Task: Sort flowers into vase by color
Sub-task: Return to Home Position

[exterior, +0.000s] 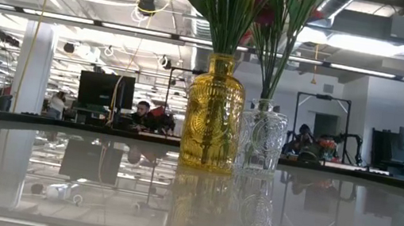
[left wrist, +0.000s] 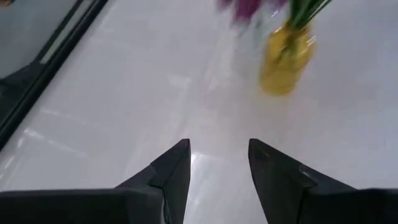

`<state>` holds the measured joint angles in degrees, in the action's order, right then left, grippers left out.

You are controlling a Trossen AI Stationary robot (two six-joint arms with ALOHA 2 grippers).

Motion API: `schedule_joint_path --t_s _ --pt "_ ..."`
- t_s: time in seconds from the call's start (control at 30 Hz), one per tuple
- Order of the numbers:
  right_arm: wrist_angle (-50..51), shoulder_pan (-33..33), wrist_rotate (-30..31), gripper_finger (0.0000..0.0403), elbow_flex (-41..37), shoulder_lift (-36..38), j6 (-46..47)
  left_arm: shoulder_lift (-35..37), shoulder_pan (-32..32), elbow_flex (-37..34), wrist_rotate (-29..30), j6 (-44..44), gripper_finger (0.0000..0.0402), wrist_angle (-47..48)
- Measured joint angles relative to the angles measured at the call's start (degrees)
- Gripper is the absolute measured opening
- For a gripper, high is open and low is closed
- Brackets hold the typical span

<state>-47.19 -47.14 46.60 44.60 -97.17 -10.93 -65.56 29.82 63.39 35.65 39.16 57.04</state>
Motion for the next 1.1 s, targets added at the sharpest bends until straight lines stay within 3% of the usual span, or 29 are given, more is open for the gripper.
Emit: schedule_joint_path --t_s 0.13,0.2,0.3,0.47,0.63,0.8,1.1 --pt "6.12 -0.12 0.34 0.0232 0.0 3.38 0.22 3.27 1.58 -6.61 3.43 6.07 0.0151 1.38" --pt "11.64 0.09 0.49 0.0232 0.0 5.77 1.57 4.73 1.73 -11.67 4.28 7.09 0.0151 -2.67" --pt "22.2 1.7 -0.73 0.0232 0.0 9.6 6.87 6.49 1.31 -20.69 2.62 4.01 0.0151 -15.45" --pt "40.17 6.6 -7.47 0.0232 0.0 15.34 19.09 7.59 -1.79 -35.37 -1.14 -8.43 0.0151 -45.89" --pt "49.38 11.67 -11.32 0.0232 -0.25 19.04 23.91 7.36 -9.03 -46.47 -7.36 -20.84 0.0151 -71.97" --pt "51.23 15.96 -11.39 0.0232 -4.43 23.44 26.53 7.49 -19.08 -50.92 -16.43 -31.66 0.0151 -84.35" --pt "47.1 27.31 -13.3 0.0232 -15.97 35.12 30.72 7.49 -37.12 -51.07 -35.1 -47.5 0.0151 -88.78"
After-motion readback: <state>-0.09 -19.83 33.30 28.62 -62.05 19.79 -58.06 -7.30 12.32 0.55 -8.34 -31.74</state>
